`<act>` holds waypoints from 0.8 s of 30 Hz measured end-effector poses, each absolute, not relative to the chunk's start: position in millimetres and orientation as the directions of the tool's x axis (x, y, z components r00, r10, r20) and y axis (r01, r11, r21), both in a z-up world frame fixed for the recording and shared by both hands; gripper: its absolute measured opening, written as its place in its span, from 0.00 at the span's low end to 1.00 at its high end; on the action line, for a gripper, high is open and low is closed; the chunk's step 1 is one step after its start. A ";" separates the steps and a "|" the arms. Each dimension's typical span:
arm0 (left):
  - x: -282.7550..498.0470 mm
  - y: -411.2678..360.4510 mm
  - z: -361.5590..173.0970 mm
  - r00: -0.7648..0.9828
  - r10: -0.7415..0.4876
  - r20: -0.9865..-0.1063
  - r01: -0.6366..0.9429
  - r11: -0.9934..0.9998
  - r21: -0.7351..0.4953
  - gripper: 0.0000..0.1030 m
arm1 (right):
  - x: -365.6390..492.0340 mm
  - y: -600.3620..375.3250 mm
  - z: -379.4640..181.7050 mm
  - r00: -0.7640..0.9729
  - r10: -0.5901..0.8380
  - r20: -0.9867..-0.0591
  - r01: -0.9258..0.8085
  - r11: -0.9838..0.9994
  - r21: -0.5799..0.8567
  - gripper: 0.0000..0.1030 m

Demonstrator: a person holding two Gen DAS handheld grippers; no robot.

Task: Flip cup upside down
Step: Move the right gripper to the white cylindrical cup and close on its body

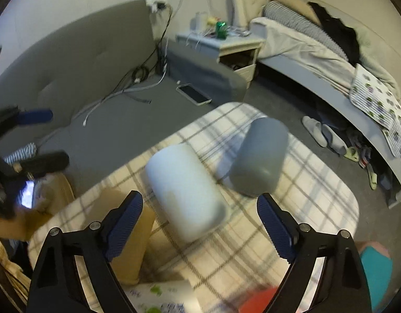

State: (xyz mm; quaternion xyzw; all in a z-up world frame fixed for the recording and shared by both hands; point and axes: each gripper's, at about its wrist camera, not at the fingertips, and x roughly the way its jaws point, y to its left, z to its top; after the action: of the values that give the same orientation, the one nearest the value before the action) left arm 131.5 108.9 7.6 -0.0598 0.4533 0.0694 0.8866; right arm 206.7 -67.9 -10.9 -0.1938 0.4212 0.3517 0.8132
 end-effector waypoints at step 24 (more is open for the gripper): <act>126.2 90.2 0.0 0.592 0.014 -0.806 -0.064 0.998 -0.029 1.00 | 243.1 -28.2 -67.1 0.245 0.361 -0.900 -0.770 0.636 0.045 0.79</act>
State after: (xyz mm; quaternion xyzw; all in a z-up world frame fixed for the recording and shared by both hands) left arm 126.2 90.2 0.0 -0.0274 0.4511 0.0219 0.8918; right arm 243.1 -28.2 -67.1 -0.2091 0.4892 0.3716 0.7608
